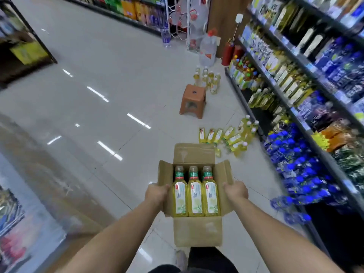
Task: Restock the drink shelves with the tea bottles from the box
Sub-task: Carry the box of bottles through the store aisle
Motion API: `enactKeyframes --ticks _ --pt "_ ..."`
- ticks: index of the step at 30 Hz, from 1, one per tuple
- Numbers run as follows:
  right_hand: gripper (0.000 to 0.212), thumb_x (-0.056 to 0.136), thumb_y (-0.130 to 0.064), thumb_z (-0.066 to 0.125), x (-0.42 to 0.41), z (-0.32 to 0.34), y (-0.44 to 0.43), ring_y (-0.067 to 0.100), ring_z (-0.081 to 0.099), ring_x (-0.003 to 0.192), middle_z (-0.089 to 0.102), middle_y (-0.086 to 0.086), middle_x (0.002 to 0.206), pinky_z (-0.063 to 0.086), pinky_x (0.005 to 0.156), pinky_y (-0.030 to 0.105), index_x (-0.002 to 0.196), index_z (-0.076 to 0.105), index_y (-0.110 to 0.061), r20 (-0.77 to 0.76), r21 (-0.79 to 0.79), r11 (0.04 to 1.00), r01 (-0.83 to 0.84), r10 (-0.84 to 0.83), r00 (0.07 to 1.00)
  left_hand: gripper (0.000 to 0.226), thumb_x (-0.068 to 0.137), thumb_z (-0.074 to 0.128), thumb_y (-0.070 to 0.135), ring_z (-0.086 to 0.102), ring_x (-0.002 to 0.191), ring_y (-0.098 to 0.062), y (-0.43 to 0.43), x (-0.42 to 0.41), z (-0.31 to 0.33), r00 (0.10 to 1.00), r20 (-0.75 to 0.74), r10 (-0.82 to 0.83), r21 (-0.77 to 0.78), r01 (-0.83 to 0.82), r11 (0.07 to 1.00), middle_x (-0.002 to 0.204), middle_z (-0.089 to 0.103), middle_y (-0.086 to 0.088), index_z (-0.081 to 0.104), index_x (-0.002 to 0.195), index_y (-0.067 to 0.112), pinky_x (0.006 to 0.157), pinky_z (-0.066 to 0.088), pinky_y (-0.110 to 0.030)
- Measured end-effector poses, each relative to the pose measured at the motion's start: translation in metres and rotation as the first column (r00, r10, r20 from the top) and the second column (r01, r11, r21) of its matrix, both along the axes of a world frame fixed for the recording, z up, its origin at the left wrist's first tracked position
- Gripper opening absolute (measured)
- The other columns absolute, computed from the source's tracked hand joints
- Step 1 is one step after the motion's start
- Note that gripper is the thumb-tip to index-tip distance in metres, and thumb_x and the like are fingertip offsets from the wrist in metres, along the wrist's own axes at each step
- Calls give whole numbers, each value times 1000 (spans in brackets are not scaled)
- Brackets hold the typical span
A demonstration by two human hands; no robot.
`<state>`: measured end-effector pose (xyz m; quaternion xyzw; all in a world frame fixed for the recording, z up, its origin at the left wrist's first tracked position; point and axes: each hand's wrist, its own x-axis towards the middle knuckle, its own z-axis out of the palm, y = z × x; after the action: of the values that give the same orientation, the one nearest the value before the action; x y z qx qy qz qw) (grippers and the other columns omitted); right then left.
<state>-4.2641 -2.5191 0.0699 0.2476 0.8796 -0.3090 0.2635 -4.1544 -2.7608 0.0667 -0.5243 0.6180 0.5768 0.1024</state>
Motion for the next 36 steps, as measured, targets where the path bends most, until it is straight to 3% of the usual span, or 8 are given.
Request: enactKeyframes --ticks 5,9,19,23,27,32,36 --pt "37 90 -33 66 -167 -8 -74 36 64 106 69 16 114 52 84 36 114 66 -5 -17 -33 999 40 -40 999 20 87 71 24 69 84 -35 -81 -179 5 998 10 -57 -38 58 998 89 68 -11 55 80 16 75 60 -52" --pt "43 91 -35 64 -287 -13 -128 35 62 112 66 17 120 49 84 34 119 63 -2 10 -33 997 66 -66 998 22 85 72 27 69 81 -34 -135 -308 8 995 37 -89 -71 91 993 85 68 -10 56 78 15 76 61 -50" --pt "37 90 -34 63 -550 -15 -229 35 65 103 71 15 110 54 85 37 113 70 -7 -21 3 966 258 -258 966 23 83 73 31 70 81 -35 -252 -627 -6 946 34 -321 -77 323 943 89 69 -12 57 86 14 74 61 -53" --pt "34 91 -31 60 -629 -21 -251 35 66 102 71 16 107 54 83 37 107 71 -4 1 2 915 404 -404 915 18 86 69 29 68 78 -32 -270 -740 -2 897 37 -441 -83 443 893 81 67 -6 58 83 16 75 61 -48" --pt "30 92 -28 60 -704 -22 -258 36 64 106 70 18 111 49 81 32 108 71 -4 -1 8 848 529 -529 848 23 77 65 42 70 75 -27 -272 -842 7 793 64 -605 -131 608 783 76 68 -2 61 74 20 70 61 -37" --pt "28 93 -25 58 -804 -38 -250 36 65 103 70 17 110 51 76 32 107 72 -5 -7 33 796 604 -604 797 20 89 64 36 69 74 -23 -260 -960 -4 728 71 -681 -171 682 711 87 71 -5 64 92 16 63 57 -30" --pt "31 92 -28 57 -873 -48 -242 37 64 105 69 18 113 51 83 35 109 71 -6 10 44 756 653 -654 757 20 89 63 33 70 80 -29 -249 -1045 -18 706 131 -696 -163 708 687 90 72 -8 66 92 13 76 61 -42"
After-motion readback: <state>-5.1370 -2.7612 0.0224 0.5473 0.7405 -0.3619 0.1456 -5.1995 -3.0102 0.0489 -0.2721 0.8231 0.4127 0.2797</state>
